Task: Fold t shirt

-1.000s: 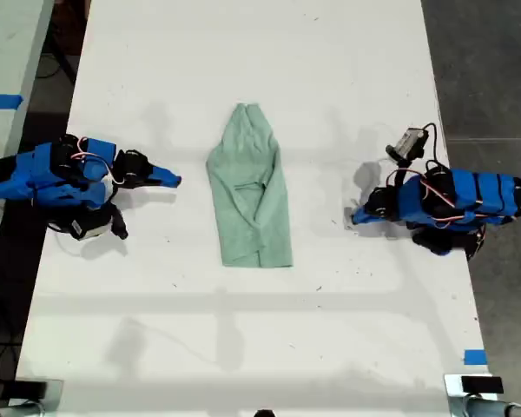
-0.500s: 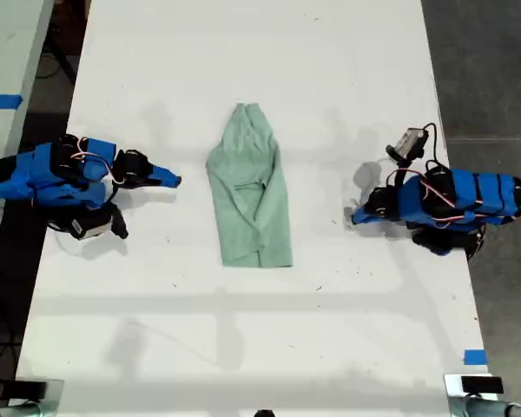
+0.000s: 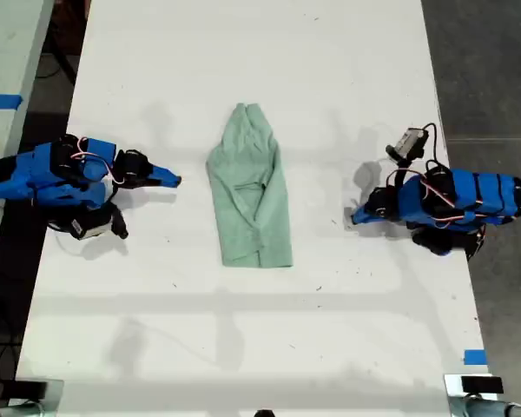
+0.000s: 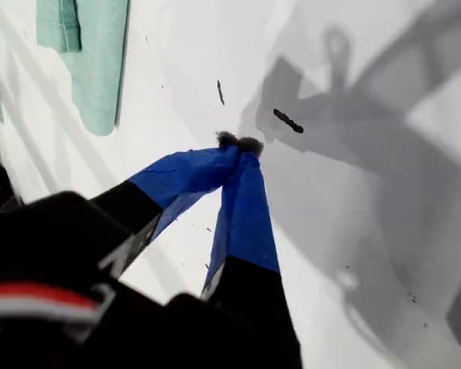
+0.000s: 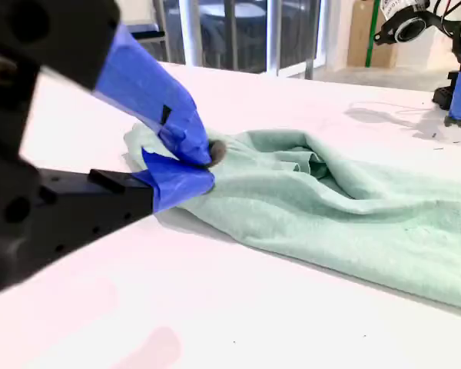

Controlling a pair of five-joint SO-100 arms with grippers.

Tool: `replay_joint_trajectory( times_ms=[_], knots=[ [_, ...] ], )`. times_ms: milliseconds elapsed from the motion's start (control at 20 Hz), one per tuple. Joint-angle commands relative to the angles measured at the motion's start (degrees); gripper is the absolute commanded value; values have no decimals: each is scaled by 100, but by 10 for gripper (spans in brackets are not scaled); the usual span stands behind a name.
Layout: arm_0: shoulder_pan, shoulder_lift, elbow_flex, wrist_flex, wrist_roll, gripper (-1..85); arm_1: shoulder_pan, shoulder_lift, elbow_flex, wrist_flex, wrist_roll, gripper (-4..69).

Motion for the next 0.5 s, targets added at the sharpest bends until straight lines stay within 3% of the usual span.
replay_joint_trajectory(
  times_ms=[0,450],
  knots=[
    [-26,35,53,44,-105,-2,-35,26,35,-123,53,-25],
    [-26,35,53,53,-114,-2,-9,26,88,-193,-26,-25]
  ],
)
